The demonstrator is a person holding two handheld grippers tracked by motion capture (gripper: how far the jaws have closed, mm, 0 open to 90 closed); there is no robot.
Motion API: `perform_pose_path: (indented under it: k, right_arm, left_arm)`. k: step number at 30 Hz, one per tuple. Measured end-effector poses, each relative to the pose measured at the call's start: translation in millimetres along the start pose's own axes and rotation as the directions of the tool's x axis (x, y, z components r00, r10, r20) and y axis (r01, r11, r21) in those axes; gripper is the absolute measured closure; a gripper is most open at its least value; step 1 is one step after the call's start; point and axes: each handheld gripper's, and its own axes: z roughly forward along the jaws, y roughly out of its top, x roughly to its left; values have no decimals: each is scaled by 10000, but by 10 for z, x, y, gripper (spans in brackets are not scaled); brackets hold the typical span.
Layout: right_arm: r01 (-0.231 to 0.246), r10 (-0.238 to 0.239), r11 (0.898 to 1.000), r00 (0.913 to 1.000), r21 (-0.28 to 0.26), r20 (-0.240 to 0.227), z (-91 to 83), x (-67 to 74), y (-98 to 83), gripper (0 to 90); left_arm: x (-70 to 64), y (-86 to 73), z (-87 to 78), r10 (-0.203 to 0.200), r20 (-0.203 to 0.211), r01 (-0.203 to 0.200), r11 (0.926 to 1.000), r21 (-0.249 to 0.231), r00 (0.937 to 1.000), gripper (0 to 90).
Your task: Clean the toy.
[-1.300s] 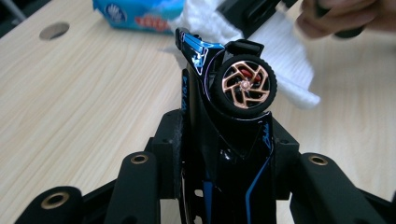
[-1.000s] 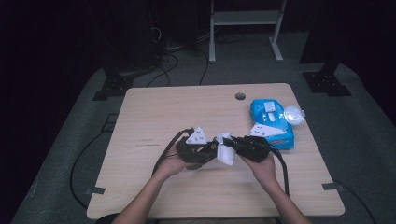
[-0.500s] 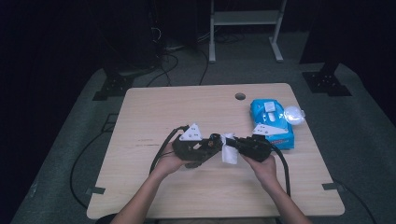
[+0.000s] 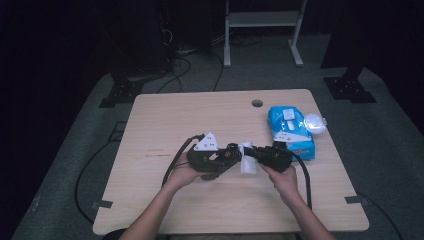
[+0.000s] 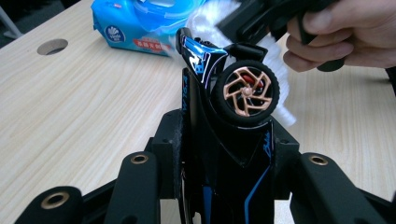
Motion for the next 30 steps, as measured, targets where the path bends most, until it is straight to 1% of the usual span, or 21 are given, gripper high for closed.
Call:
perform_pose_path:
  k: [5, 9, 11, 12, 13, 15, 16, 19, 23, 25, 27, 28, 29, 30]
  right_arm:
    - [554, -553, 9982, 9985, -246, 27, -31, 135, 93, 818]
    - [886, -890, 9955, 9960, -332, -87, -24, 234, 130, 821]
    - [961, -977, 9946, 9943, -390, -427, 3, 296, 145, 822]
    - [1259, -1267, 9917, 9912, -254, -372, 24, 347, 159, 821]
    - [1435, -1443, 9894, 9889, -238, -353, 33, 371, 170, 821]
    - [1570, -1576, 9874, 9869, -186, -333, 42, 395, 190, 822]
    - [1630, -1634, 9865, 9863, -173, -241, 32, 386, 198, 822]
    - [1481, -1482, 9888, 9889, -193, -46, -4, 328, 182, 822]
    - [1191, -1189, 9929, 9925, -55, 270, -40, 203, 128, 822]
    - [881, -887, 9960, 9955, 169, 341, -40, 114, 85, 821]
    - [590, -596, 9981, 9977, 184, 323, -37, 51, 43, 822]
    - [393, -403, 9988, 9986, 282, 347, -27, 10, 14, 821]
    - [330, -344, 9988, 9986, 365, 393, -20, -12, -2, 821]
    - [206, -228, 9985, 9988, 507, 429, -5, -43, -29, 821]
  left_arm:
    - [-13, 9, 1, 66, -2, -66, 10000, 13, 10000, 572]
    - [-28, 6, 41, 140, -33, -139, 9996, 239, 9999, 572]
    - [-49, 10, 79, 214, -31, -213, 9993, 293, 9998, 573]
    - [-55, 14, 84, 288, -50, -286, 9990, 344, 9996, 572]
    - [-61, 18, 89, 303, -51, -301, 9989, 354, 9995, 572]
    - [-66, 27, 84, 289, -62, -287, 9992, 291, 9996, 573]
    - [-66, 30, 80, 320, -88, -318, 9991, 281, 9994, 573]
    - [-64, 33, 63, 334, -118, -330, 9989, 336, 9994, 573]
    - [-44, 24, 39, 292, -124, -288, 9991, 314, 9995, 573]
    - [-33, 26, 18, 265, -140, -262, 9994, 207, 9995, 573]
    - [-28, 33, 1, 249, -154, -247, 9996, 146, 9996, 573]
    - [-26, 35, -6, 264, -157, -262, 9996, 129, 9995, 573]
    - [-28, 38, -12, 181, -136, -181, 9998, -26, 9997, 573]
    - [-28, 42, -18, 167, -112, -168, 9998, -46, 9998, 573]
